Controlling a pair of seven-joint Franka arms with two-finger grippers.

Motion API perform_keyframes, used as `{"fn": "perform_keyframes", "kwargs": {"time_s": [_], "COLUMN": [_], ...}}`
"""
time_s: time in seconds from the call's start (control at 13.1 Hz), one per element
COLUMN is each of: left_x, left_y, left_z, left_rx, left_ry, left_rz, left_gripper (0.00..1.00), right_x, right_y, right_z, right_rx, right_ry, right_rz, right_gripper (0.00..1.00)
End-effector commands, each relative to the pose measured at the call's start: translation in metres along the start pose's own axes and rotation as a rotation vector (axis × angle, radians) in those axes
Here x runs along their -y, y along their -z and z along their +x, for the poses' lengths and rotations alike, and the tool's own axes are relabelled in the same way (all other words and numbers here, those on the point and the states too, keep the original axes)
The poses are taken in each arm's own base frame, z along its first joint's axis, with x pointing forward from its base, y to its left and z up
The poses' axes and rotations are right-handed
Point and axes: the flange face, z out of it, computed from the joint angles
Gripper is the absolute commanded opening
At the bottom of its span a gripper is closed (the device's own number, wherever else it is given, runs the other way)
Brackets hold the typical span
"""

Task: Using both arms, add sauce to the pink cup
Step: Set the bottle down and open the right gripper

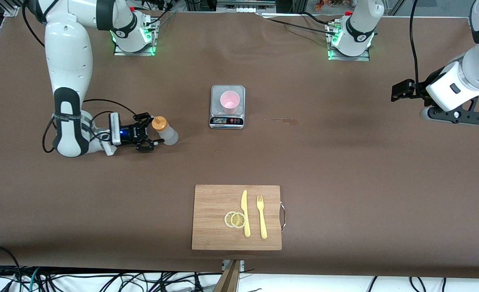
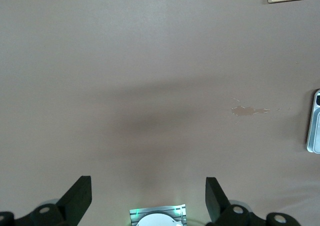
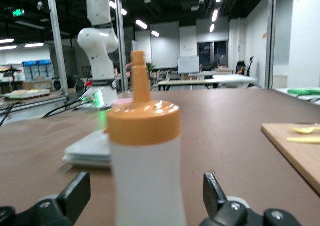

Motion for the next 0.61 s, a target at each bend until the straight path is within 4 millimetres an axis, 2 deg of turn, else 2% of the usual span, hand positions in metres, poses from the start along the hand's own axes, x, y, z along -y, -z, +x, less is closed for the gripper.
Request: {"fn": "perform_keyframes", "kwargs": {"time_s": [0.0,0.15,0.38,0.53], "left_x": [0.000,0.001,0.000,0.000], "left_y": [0.006,0.006,0.006,0.006], "left_z": [0.003,0.003,0.003,0.003], "left_rx": [-0.008,-0.007,-0.008,-0.008], "left_ry": [0.005,0.006,0.005,0.005], "left_rz": [0.007,0.007,0.007,0.007], "left_gripper": [1.00,1.00,1.00,1.00], "right_x": [-0.001,-0.001,0.002,0.007], "right_y": [0.042,0.075,0.109,0.133], "right_z": [0.024,0.055,0.132,0.190], "right_rx": [0.074,0.178,0.389,0.563], "right_ry": [-0.037,-0.078,-0.200,-0.284], "right_rz": [0.062,0.100,0.129,0.075], "right_gripper": [1.00,1.00,1.00,1.00]}}
